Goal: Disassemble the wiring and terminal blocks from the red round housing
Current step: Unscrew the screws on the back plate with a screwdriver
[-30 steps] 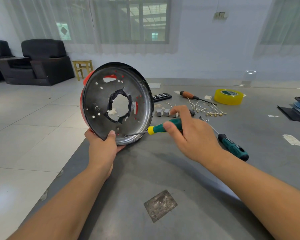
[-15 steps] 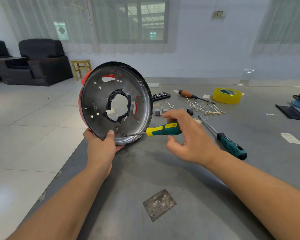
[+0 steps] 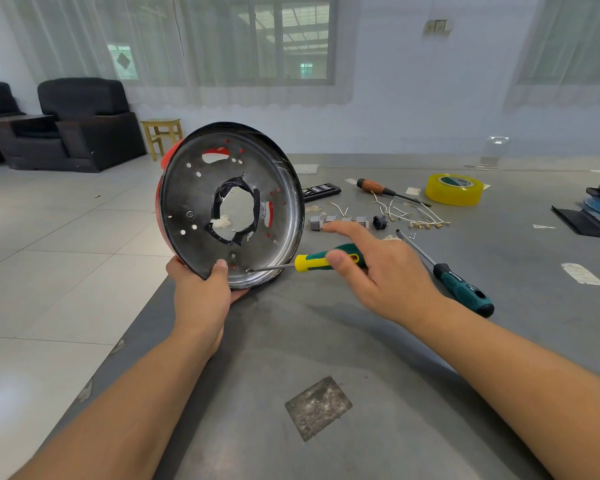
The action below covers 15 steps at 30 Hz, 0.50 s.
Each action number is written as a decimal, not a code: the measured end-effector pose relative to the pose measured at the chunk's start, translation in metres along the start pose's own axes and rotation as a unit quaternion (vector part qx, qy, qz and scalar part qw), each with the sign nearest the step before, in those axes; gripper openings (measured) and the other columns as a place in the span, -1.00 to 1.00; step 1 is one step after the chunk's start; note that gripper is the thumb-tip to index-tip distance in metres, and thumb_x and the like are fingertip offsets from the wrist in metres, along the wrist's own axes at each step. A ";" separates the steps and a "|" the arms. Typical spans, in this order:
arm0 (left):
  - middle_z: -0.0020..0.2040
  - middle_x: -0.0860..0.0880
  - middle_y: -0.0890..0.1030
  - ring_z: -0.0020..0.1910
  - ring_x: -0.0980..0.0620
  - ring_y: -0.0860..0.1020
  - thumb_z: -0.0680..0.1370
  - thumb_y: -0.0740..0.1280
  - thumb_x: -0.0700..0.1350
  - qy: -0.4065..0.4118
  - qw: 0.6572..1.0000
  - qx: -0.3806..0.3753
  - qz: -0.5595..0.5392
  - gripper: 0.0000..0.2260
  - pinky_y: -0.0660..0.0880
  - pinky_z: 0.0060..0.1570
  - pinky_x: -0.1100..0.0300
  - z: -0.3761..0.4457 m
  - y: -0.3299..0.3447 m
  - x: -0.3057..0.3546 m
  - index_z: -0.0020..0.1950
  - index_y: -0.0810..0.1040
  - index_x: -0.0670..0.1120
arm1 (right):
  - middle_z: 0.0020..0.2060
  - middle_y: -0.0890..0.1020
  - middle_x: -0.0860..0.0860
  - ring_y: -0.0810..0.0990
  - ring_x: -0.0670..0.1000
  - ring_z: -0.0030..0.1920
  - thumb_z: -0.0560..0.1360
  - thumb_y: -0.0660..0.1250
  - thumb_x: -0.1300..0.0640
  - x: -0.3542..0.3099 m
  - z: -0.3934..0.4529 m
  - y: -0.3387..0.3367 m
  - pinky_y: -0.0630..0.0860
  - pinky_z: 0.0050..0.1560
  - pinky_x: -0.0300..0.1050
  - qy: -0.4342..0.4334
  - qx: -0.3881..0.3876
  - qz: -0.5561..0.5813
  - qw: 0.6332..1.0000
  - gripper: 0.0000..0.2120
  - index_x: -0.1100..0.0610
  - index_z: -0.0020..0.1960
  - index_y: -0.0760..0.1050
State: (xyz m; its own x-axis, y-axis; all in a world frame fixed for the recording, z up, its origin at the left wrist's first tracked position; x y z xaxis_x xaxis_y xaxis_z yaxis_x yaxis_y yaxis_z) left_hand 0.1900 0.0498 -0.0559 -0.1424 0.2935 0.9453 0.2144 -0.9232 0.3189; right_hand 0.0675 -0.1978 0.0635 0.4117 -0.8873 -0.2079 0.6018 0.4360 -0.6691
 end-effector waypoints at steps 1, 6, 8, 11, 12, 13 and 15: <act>0.21 0.08 0.52 0.12 0.04 0.65 0.67 0.31 -0.27 0.000 1.000 0.000 0.001 -0.64 0.69 -0.19 0.13 0.000 0.000 0.000 0.35 0.27 0.01 | -0.45 0.37 -0.19 0.40 -0.11 -0.43 0.64 0.09 -0.20 0.001 0.001 0.000 0.41 -0.36 -0.08 0.003 0.009 -0.012 1.000 -0.57 -0.04 0.41 0.42; 0.25 0.04 0.52 0.13 0.02 0.65 0.67 0.32 -0.27 -0.004 1.000 0.002 0.007 -0.64 0.70 -0.15 0.09 0.001 -0.001 -0.001 0.37 0.28 0.01 | -0.06 0.56 0.00 0.57 0.03 -0.12 0.49 0.41 0.14 -0.018 -0.003 0.000 0.55 -0.13 -0.01 -0.076 -0.035 0.109 0.991 -0.55 0.03 0.37 0.46; 0.22 0.05 0.52 0.12 0.02 0.65 0.67 0.32 -0.27 -0.002 1.000 0.004 0.006 -0.65 0.71 -0.15 0.08 0.000 -0.001 0.000 0.34 0.28 0.01 | -0.17 0.55 -0.10 0.54 -0.09 -0.19 0.57 0.34 -0.04 -0.011 -0.001 -0.003 0.52 -0.21 -0.07 -0.051 -0.030 0.095 0.994 -0.56 -0.03 0.43 0.42; 0.19 0.07 0.52 0.11 0.05 0.65 0.67 0.32 -0.27 0.001 1.000 0.001 0.003 -0.67 0.71 -0.15 0.07 0.000 0.000 0.000 0.32 0.28 0.00 | -0.41 0.42 -0.19 0.42 -0.14 -0.42 0.66 0.06 -0.20 -0.002 0.002 -0.002 0.45 -0.39 -0.06 -0.017 -0.007 -0.015 1.000 -0.55 -0.09 0.49 0.35; 0.18 0.07 0.52 0.11 0.06 0.65 0.67 0.32 -0.27 0.001 1.000 0.002 0.004 -0.68 0.71 -0.16 0.08 0.000 0.000 0.000 0.31 0.28 0.00 | -0.39 0.45 -0.16 0.43 -0.11 -0.41 0.66 0.11 -0.13 -0.004 0.002 -0.002 0.47 -0.39 -0.03 -0.025 -0.006 -0.006 1.000 -0.57 -0.06 0.48 0.38; 0.18 0.08 0.52 0.10 0.06 0.64 0.67 0.32 -0.27 0.002 1.000 0.003 0.005 -0.68 0.71 -0.17 0.09 -0.001 0.000 0.001 0.31 0.28 -0.01 | -0.32 0.51 -0.10 0.47 -0.07 -0.36 0.62 0.22 -0.02 -0.009 0.001 -0.001 0.50 -0.35 -0.01 -0.047 -0.013 0.026 0.998 -0.59 -0.01 0.45 0.42; 0.18 0.07 0.52 0.10 0.06 0.65 0.67 0.32 -0.27 0.003 1.000 0.004 0.006 -0.67 0.70 -0.18 0.11 -0.001 0.000 0.001 0.32 0.29 0.00 | -0.09 0.54 0.01 0.54 0.01 -0.18 0.50 0.36 0.17 -0.019 -0.002 -0.001 0.56 -0.17 -0.02 -0.092 -0.039 0.091 0.991 -0.53 0.06 0.40 0.46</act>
State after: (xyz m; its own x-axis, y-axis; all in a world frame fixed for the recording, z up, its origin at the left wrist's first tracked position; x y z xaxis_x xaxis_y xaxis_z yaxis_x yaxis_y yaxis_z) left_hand 0.1894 0.0498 -0.0553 -0.1449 0.2814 0.9486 0.2237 -0.9246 0.3084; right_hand 0.0575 -0.1817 0.0662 0.6303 -0.7499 -0.2010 0.4544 0.5663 -0.6876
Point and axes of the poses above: each hand's wrist, its own z-axis towards the middle knuckle, its own y-axis out of the palm, x = y × z, the point moved 10 cm from there along z, towards the middle knuckle
